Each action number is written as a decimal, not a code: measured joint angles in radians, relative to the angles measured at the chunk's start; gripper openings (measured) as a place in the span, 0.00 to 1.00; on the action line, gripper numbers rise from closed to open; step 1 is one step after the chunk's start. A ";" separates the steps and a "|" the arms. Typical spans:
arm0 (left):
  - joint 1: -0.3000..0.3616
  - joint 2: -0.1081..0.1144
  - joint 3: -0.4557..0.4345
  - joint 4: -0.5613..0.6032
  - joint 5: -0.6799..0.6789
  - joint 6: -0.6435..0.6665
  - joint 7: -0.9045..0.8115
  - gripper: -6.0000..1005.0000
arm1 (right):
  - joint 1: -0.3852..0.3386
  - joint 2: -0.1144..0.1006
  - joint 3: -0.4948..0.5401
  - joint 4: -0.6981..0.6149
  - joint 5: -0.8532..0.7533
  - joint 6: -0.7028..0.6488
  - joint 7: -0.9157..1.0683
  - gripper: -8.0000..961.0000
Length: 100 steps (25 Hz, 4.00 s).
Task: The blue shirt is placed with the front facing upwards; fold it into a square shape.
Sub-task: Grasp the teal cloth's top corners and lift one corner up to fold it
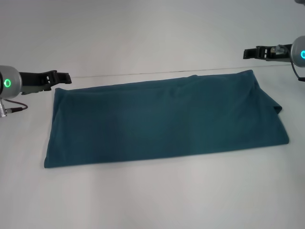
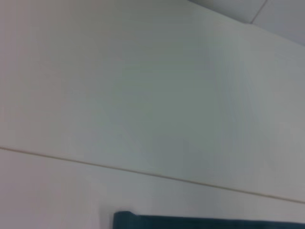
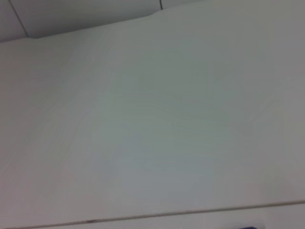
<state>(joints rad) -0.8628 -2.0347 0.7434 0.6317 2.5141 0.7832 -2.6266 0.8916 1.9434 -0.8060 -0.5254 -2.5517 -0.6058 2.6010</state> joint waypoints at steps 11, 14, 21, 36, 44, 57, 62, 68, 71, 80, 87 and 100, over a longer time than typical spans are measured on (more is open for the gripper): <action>0.114 0.021 -0.069 0.077 -0.354 0.179 0.120 0.67 | -0.190 -0.006 0.045 -0.215 0.348 -0.291 -0.122 0.91; 0.142 0.027 -0.145 0.085 -0.403 0.307 0.150 0.66 | -0.266 -0.013 0.066 -0.246 0.523 -0.448 -0.225 0.98; 0.226 0.019 -0.280 0.088 -0.413 0.526 0.167 0.66 | -0.402 -0.018 0.160 -0.246 0.698 -0.759 -0.362 0.99; 0.295 -0.023 -0.257 0.037 -0.403 0.452 0.375 0.66 | -0.495 -0.003 0.234 -0.142 0.701 -0.961 -0.512 0.99; 0.232 -0.051 -0.213 -0.043 -0.397 0.275 0.407 0.66 | -0.488 -0.002 0.231 -0.135 0.698 -0.924 -0.519 0.99; 0.196 -0.040 -0.063 -0.024 -0.356 0.196 0.411 0.66 | -0.485 -0.003 0.228 -0.132 0.698 -0.896 -0.519 0.99; 0.165 -0.029 -0.065 -0.072 -0.292 0.150 0.332 0.70 | -0.482 -0.002 0.226 -0.130 0.698 -0.893 -0.519 0.99; 0.168 -0.036 -0.083 -0.073 -0.299 0.136 0.327 0.80 | -0.484 -0.002 0.227 -0.123 0.699 -0.891 -0.519 0.99; 0.163 -0.037 -0.084 -0.087 -0.299 0.123 0.326 0.84 | -0.486 -0.001 0.229 -0.117 0.699 -0.891 -0.519 0.98; 0.159 -0.038 -0.084 -0.102 -0.294 0.068 0.314 0.84 | -0.482 -0.004 0.226 -0.099 0.698 -0.882 -0.526 0.99; 0.158 -0.038 -0.075 -0.114 -0.290 0.045 0.312 0.84 | -0.484 -0.005 0.226 -0.097 0.697 -0.882 -0.526 0.98; 0.157 -0.043 -0.062 -0.118 -0.287 0.015 0.318 0.84 | -0.480 -0.001 0.229 -0.096 0.669 -0.881 -0.526 0.98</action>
<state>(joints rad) -0.7056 -2.0777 0.6811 0.5139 2.2271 0.7985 -2.3089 0.4113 1.9420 -0.5774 -0.6212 -1.8823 -1.4866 2.0754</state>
